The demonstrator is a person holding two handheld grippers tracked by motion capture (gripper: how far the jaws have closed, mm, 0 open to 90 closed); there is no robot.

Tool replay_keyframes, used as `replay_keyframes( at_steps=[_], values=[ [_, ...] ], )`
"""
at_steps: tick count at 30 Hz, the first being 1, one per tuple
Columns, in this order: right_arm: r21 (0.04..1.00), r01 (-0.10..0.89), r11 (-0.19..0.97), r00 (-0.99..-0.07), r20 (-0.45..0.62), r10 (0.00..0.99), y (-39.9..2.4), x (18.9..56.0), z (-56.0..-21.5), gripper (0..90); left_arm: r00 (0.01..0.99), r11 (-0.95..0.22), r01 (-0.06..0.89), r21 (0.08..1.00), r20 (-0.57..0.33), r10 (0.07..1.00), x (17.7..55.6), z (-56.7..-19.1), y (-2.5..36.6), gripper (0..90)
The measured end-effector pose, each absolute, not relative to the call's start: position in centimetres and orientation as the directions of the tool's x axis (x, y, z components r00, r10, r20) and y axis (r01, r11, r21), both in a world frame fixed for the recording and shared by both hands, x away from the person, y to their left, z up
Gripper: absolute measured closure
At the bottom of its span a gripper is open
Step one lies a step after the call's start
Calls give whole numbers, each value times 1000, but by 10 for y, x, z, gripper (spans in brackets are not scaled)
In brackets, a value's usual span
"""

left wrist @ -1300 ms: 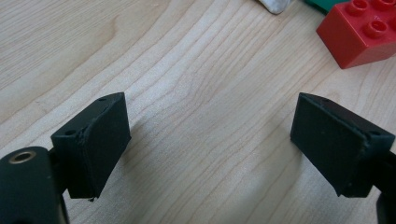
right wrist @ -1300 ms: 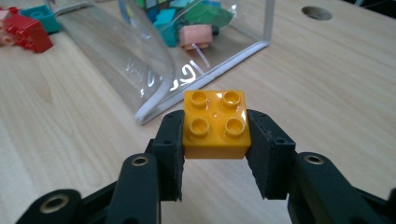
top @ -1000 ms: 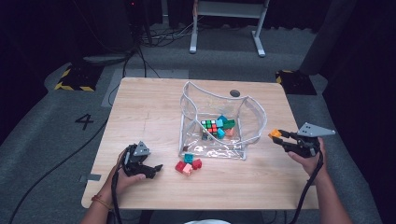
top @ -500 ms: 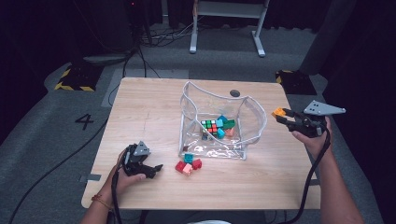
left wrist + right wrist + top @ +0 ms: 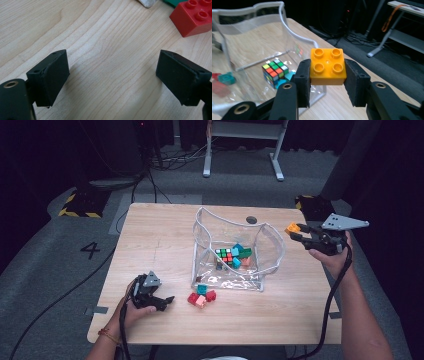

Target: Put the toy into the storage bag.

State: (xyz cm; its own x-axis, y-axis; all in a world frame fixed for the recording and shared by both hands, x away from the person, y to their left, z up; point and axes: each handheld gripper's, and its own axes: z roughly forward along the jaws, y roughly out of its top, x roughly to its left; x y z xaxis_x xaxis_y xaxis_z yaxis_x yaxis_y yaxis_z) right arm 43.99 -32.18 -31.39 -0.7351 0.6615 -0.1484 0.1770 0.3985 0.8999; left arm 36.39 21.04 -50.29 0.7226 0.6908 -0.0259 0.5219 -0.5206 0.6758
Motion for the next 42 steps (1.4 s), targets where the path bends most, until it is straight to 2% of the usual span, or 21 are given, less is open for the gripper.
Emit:
replay_keyframes(
  at_steps=[7, 23, 36, 42],
  values=[
    [895, 146, 422, -787, -153, 598, -290, 441, -304, 591, 723, -523, 524, 672, -27, 690, 364, -503, 211, 116],
    [806, 42, 590, -881, -248, 402, -215, 445, -301, 592, 723, -522, 519, 676, -23, 690, 364, -503, 210, 114],
    [663, 41, 747, -923, -261, 282, -165, 466, -320, 591, 722, -519, 524, 675, -29, 692, 364, -503, 210, 114],
    [605, 76, 792, -927, -250, 280, -156, 478, -328, 591, 722, -519, 524, 675, -29, 692, 364, -503, 210, 114]
  ],
)
